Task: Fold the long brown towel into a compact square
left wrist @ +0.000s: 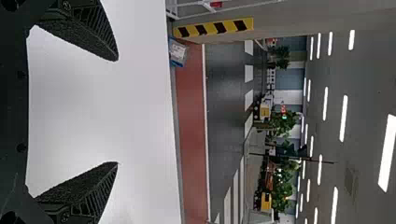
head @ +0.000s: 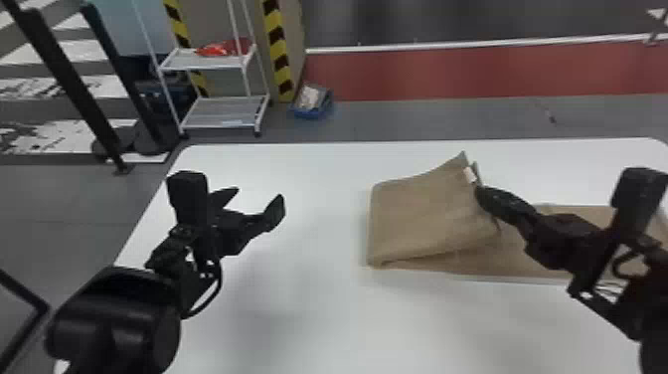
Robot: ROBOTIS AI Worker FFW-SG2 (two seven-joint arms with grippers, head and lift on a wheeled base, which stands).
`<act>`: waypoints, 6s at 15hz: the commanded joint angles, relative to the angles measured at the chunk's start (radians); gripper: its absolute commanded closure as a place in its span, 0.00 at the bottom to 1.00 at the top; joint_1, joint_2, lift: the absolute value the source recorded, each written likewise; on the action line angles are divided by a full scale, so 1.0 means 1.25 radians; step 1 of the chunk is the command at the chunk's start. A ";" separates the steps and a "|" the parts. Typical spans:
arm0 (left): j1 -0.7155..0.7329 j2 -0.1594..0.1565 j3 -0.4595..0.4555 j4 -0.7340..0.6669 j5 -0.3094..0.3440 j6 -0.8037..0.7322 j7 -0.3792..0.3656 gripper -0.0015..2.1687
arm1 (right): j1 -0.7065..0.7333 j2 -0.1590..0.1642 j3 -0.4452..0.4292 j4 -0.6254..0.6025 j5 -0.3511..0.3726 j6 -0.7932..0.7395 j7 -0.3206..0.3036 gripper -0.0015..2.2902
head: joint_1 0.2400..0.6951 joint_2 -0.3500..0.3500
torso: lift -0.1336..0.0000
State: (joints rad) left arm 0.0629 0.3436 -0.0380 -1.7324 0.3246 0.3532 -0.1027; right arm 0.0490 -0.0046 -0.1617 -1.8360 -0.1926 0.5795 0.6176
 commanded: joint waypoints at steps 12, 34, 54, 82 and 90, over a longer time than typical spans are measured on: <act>0.000 -0.010 -0.003 -0.012 -0.006 0.011 0.009 0.04 | 0.018 0.004 -0.138 -0.071 -0.048 0.044 -0.004 0.52 | 1.00 0.56 | 0.07; 0.000 -0.015 -0.013 0.010 -0.044 0.016 0.006 0.04 | -0.033 -0.072 -0.344 0.186 -0.121 -0.003 0.000 0.51 | 1.00 0.27 | 0.07; 0.022 -0.016 -0.016 -0.004 -0.069 0.043 0.010 0.04 | -0.028 -0.128 -0.423 0.168 -0.178 0.064 -0.101 0.03 | 1.00 0.17 | 0.07; -0.101 -0.277 -0.468 0.166 0.063 -0.040 0.245 0.16 | 0.198 -0.096 -0.450 0.179 -0.134 -0.376 0.073 0.07 | 1.00 0.00 | 0.07; -0.122 -0.277 -0.513 0.231 0.047 -0.052 0.233 0.20 | 0.185 -0.096 -0.450 0.201 -0.118 -0.376 0.075 0.07 | 1.00 0.00 | 0.07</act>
State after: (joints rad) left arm -0.0855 0.0000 -0.6778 -1.4487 0.3835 0.2892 0.1903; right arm 0.2798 -0.1243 -0.7156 -1.5843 -0.3405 0.1066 0.7117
